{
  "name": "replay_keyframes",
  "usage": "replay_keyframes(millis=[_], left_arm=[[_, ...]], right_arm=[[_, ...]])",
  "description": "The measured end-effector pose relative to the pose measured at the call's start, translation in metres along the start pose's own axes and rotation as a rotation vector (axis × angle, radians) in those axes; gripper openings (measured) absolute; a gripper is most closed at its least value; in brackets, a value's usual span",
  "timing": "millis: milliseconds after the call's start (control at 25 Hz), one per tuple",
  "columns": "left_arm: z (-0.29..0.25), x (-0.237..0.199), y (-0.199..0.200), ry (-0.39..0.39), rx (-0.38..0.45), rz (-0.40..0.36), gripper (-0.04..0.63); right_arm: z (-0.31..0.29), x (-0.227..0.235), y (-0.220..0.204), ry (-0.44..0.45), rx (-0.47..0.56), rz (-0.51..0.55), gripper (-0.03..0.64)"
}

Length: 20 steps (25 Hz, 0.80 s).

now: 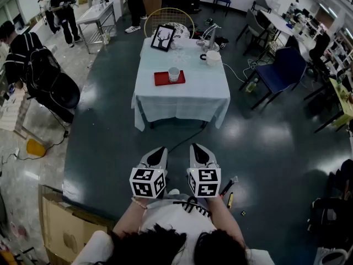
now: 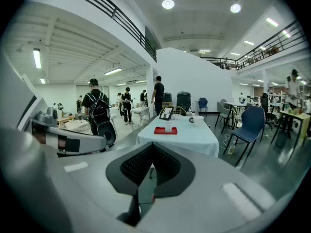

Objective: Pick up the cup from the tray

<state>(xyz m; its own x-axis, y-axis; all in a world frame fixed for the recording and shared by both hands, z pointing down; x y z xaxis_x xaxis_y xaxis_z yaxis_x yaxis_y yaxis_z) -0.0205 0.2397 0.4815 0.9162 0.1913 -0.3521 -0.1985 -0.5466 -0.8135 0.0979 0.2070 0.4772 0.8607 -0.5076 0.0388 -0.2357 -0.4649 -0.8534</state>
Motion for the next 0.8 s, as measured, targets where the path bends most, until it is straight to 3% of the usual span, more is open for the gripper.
replay_keyframes(millis=[520,800], left_arm=[[-0.002,-0.006,-0.003,0.008,-0.002,0.005,0.001],[-0.01,-0.015,0.005,0.007,-0.013,0.003,0.001]], right_arm=[[-0.004,0.005,-0.01,-0.031,-0.024,-0.019,0.025],[-0.017,0.008,0.0,0.01,0.011,-0.119,0.031]])
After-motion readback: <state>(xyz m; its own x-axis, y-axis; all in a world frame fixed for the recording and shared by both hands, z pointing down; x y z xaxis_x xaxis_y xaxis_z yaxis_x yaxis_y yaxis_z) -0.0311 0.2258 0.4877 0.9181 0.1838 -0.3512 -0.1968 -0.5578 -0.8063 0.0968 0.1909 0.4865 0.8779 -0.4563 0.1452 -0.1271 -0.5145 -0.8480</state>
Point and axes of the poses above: the fingertips, and each gripper's own axes: z backward along the fingers, x to its right, y out of its top, the point moved 2 cm from there along z, backward along the fingers, and after that the axes turned 6 degrees about -x, right-handed, at the moved point
